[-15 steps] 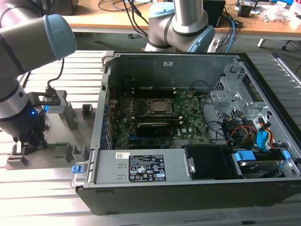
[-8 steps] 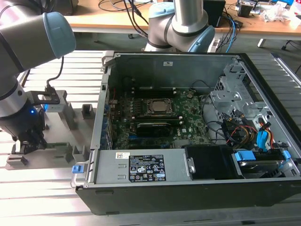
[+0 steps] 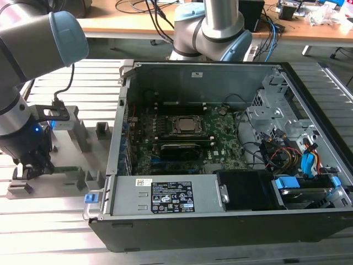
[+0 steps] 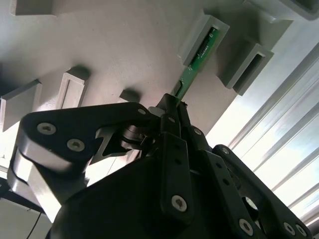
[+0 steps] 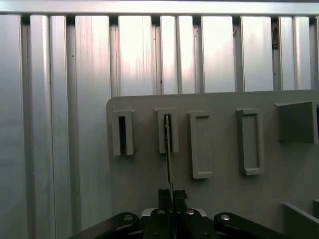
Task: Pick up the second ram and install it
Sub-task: 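Pick up the second ram and move it above second insertion slot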
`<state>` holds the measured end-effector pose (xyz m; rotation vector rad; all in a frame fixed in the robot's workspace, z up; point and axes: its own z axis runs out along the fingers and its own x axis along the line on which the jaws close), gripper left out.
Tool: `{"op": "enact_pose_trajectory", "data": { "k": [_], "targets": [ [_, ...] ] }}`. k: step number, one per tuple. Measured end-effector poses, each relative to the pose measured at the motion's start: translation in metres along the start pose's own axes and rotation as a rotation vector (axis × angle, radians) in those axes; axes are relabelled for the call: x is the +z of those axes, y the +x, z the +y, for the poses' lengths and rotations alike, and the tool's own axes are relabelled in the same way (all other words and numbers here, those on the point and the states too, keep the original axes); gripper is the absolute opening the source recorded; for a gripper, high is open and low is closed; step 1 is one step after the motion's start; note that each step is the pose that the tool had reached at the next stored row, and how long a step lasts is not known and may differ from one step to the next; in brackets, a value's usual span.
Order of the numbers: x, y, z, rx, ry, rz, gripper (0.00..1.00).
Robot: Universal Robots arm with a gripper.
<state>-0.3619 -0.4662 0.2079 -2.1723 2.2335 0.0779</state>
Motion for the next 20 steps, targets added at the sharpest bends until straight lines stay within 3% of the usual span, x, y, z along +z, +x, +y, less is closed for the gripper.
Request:
{"op": "enact_pose_trajectory", "data": {
  "k": [6, 16, 20],
  "targets": [
    [-0.0101, -0.0006, 0.0001, 0.000, 0.0002, -0.0001, 0.14],
    [-0.0183, -0.0010, 0.0003, 0.000, 0.0001, -0.0001, 0.14],
    [-0.0258, -0.0014, 0.0004, 0.000, 0.0001, -0.0001, 0.14]
  ]
}}
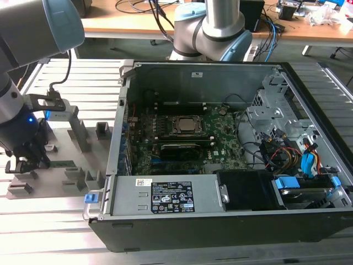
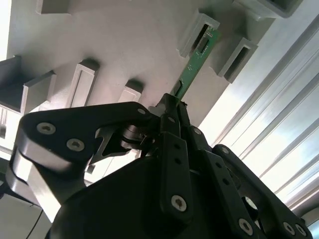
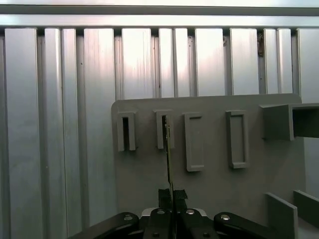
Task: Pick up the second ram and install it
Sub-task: 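Pick up the second ram and move it above second insertion slot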
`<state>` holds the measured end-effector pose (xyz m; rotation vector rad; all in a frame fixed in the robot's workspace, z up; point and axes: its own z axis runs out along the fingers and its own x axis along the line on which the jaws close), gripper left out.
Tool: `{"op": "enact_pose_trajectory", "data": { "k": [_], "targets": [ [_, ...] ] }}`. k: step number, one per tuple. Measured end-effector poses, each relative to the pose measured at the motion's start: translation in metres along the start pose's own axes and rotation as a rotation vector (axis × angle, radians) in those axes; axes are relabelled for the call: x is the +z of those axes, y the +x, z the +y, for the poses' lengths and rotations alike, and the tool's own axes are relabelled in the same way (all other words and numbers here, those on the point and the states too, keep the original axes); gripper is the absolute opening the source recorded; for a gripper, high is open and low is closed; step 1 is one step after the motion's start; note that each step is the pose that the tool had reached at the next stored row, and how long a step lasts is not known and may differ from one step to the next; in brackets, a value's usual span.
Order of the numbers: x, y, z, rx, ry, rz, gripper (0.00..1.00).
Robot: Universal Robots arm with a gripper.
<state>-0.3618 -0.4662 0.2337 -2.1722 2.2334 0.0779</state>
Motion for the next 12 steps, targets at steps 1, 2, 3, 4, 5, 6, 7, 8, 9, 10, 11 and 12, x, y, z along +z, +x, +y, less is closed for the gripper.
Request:
{"op": "enact_pose_trajectory", "data": {
  "k": [1, 2, 3, 4, 5, 6, 7, 8, 9, 10, 11, 12],
  "targets": [
    [-0.0015, -0.0001, 0.0000, 0.000, 0.0000, 0.0000, 0.14],
    [-0.0025, -0.0001, 0.0001, 0.000, 0.0000, 0.0000, 0.14],
    [-0.0036, -0.0002, 0.0001, 0.000, 0.0000, 0.0000, 0.14],
    [-0.0058, -0.0003, 0.0001, 0.000, 0.0000, 0.0001, 0.14],
    [-0.0072, -0.0004, 0.0001, 0.000, 0.0001, 0.0000, 0.14],
    [-0.0084, -0.0005, 0.0002, 0.000, 0.0001, -0.0001, 0.14],
    [-0.0100, -0.0005, 0.0002, 0.000, 0.0000, 0.0000, 0.14],
    [-0.0119, -0.0006, 0.0002, 0.000, 0.0000, 0.0000, 0.14],
    [-0.0130, -0.0007, 0.0002, 0.000, 0.0000, 0.0000, 0.14],
    [-0.0138, -0.0007, 0.0003, 0.000, 0.0000, 0.0000, 0.14],
    [-0.0149, -0.0008, 0.0003, 0.000, 0.0000, 0.0000, 0.14],
    [-0.0157, -0.0008, 0.0003, 0.000, 0.0001, 0.0000, 0.14]
  ]
}}
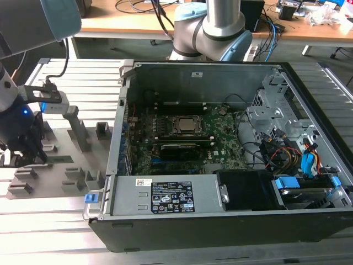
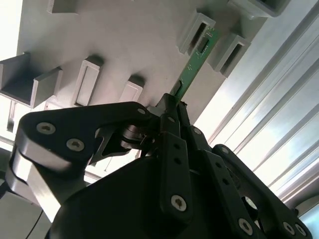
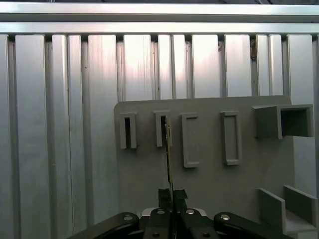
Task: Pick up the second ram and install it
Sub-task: 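Pick up the second ram and move it above second insertion slot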
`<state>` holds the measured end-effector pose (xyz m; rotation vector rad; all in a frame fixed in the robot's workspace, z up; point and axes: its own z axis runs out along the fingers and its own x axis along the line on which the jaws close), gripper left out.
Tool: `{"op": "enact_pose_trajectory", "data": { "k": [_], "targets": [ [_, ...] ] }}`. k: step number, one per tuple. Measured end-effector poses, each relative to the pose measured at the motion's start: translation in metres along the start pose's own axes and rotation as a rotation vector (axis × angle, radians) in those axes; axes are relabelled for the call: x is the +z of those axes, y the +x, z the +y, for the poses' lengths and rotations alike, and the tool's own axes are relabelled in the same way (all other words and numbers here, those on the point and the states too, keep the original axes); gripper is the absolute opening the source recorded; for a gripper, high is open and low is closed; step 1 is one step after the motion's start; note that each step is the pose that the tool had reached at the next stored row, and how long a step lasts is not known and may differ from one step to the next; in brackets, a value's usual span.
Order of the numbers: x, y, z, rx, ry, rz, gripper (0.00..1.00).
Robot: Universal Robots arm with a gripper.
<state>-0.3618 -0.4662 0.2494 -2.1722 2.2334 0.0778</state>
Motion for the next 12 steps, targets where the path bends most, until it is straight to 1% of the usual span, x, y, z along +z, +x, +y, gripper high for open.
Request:
{"op": "enact_pose_trajectory", "data": {
  "k": [4, 6, 12],
  "targets": [
    [-0.0085, -0.0004, 0.0002, 0.000, 0.0000, 0.0000, 0.14],
    [-0.0143, -0.0007, 0.0003, 0.000, -0.0001, 0.0001, 0.14],
    [-0.0198, -0.0010, 0.0003, 0.000, 0.0000, 0.0000, 0.14]
  ]
}}
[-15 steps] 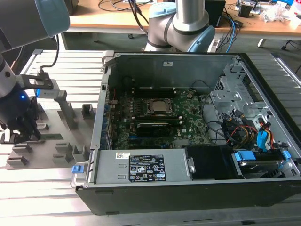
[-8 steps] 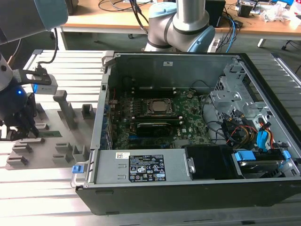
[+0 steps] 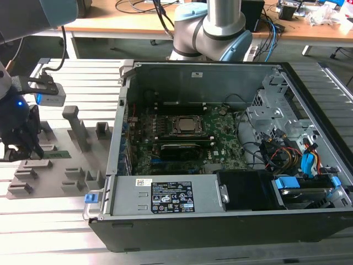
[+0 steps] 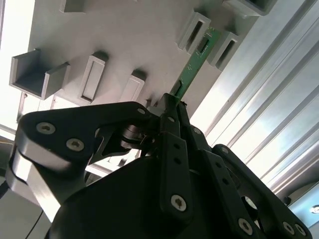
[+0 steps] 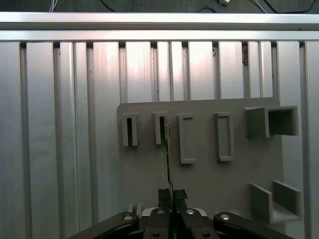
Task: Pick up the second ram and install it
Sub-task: 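Pick up the second ram and move it above second insertion slot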
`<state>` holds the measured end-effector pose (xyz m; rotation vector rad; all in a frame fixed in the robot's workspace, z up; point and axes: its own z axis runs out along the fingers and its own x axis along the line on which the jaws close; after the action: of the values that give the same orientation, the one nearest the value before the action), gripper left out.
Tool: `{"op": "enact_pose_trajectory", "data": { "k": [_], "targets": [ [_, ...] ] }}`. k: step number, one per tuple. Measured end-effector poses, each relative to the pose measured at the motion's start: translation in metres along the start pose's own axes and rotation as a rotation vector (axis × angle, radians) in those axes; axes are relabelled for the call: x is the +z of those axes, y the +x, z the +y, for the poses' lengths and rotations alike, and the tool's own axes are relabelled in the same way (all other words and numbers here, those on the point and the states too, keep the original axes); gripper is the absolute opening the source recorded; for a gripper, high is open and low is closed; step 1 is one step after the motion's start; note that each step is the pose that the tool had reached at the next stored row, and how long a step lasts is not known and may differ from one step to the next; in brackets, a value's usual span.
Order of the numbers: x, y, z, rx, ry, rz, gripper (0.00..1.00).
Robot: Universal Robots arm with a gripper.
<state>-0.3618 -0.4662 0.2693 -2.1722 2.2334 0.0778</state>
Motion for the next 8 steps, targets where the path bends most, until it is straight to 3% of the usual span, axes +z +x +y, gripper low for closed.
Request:
{"op": "enact_pose_trajectory", "data": {
  "k": [8],
  "targets": [
    [-0.0089, -0.0005, 0.0001, 0.000, 0.0000, 0.0000, 0.14]
  ]
}}
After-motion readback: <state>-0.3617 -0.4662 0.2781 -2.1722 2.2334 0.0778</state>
